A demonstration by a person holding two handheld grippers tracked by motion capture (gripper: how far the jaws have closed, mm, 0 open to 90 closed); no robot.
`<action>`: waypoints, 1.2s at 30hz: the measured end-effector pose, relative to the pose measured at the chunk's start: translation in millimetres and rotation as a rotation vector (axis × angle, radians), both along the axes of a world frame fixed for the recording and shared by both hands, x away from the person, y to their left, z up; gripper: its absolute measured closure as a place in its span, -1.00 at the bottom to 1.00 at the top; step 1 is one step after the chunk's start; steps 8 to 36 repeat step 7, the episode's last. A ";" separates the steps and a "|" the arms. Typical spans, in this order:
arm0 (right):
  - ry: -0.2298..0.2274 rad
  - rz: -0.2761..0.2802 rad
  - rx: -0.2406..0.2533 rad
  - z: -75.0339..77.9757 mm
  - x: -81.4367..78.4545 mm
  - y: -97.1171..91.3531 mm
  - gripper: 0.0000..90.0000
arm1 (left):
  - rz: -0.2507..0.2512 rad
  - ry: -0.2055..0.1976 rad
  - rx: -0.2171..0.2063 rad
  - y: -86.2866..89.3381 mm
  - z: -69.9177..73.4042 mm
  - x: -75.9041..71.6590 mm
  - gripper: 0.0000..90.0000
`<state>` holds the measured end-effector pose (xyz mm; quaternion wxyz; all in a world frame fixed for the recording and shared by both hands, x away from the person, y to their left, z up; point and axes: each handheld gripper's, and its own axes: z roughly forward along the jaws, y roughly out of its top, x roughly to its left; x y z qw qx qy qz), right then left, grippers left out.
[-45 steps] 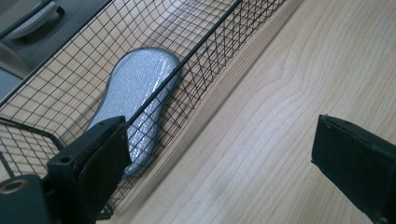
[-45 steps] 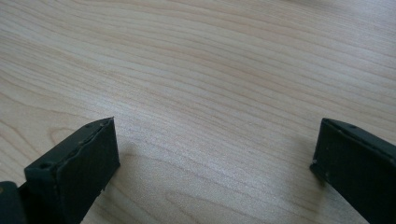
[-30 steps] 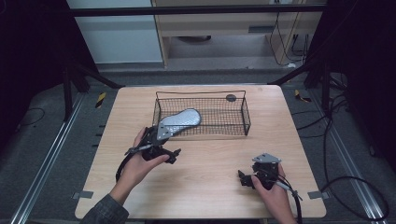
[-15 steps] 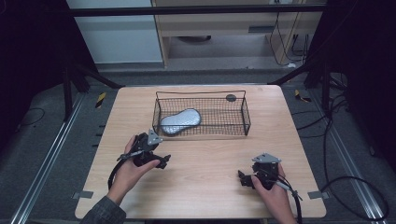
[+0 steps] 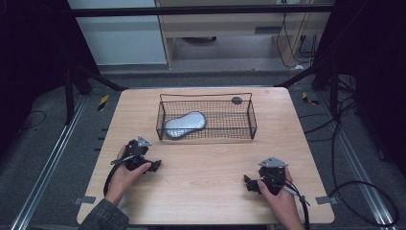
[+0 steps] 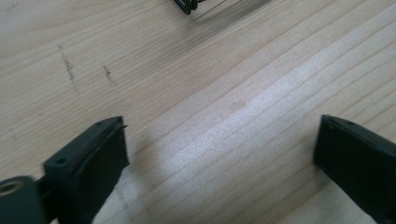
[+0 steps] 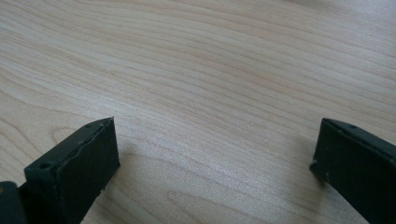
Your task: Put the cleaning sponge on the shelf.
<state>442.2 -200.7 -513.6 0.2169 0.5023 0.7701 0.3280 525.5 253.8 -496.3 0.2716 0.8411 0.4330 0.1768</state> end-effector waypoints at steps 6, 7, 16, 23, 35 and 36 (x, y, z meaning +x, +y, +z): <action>0.000 0.000 0.000 0.0 0.0 0.0 -0.99 | -0.018 -0.082 -0.110 11.9 -11.8 0.2 -1.00; 0.000 0.000 0.000 0.0 0.1 0.0 -0.99 | -0.019 -0.082 -0.111 12.1 -11.9 0.0 -1.00; 0.000 0.000 0.000 0.0 0.1 0.0 -0.99 | -0.019 -0.082 -0.111 12.1 -11.9 0.0 -1.00; 0.000 0.000 0.000 0.0 0.1 0.0 -0.99 | -0.019 -0.082 -0.111 12.1 -11.9 0.0 -1.00; 0.000 0.000 0.000 0.0 0.1 0.0 -0.99 | -0.019 -0.082 -0.111 12.1 -11.9 0.0 -1.00; 0.000 0.000 0.000 0.0 0.1 0.0 -0.99 | -0.019 -0.082 -0.111 12.1 -11.9 0.0 -1.00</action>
